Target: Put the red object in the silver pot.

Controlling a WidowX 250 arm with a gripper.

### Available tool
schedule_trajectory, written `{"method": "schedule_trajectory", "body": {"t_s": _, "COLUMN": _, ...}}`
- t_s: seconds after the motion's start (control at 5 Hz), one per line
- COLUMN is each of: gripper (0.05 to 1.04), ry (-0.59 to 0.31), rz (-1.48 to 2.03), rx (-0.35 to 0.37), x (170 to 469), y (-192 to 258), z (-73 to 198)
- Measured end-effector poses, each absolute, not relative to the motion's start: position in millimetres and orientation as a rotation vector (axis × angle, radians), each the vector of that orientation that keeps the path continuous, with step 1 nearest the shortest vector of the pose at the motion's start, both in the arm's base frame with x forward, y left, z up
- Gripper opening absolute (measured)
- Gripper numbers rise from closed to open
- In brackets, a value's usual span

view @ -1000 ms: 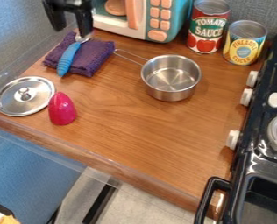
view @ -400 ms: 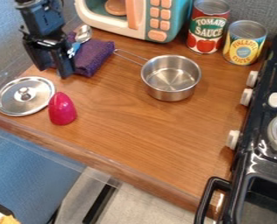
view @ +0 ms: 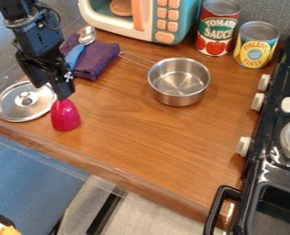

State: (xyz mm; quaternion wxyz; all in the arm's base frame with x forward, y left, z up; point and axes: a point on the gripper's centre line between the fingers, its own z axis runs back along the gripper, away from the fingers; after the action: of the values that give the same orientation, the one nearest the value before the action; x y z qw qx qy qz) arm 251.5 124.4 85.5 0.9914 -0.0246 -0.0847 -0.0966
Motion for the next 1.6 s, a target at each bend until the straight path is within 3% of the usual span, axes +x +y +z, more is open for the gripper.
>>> {"method": "schedule_trajectory", "body": {"t_s": 0.8, "gripper": 0.964, "ry": -0.127, "rz": -0.206, "rx": 0.050, "x": 248.7, "y": 108.2, "z": 57.2}}
{"method": "schedule_trajectory", "body": {"t_s": 1.0, "gripper": 0.691, "ry": -0.115, "rz": -0.204, "rx": 0.052, "x": 247.7, "y": 109.1, "z": 54.7}}
{"method": "schedule_trajectory", "body": {"t_s": 1.4, "gripper": 0.640, "ry": -0.102, "rz": -0.184, "rx": 0.078, "x": 250.0, "y": 115.7, "z": 54.9}}
{"method": "schedule_trajectory", "body": {"t_s": 1.6, "gripper": 0.640, "ry": -0.093, "rz": -0.176, "rx": 0.045, "x": 252.7, "y": 111.5, "z": 60.3}}
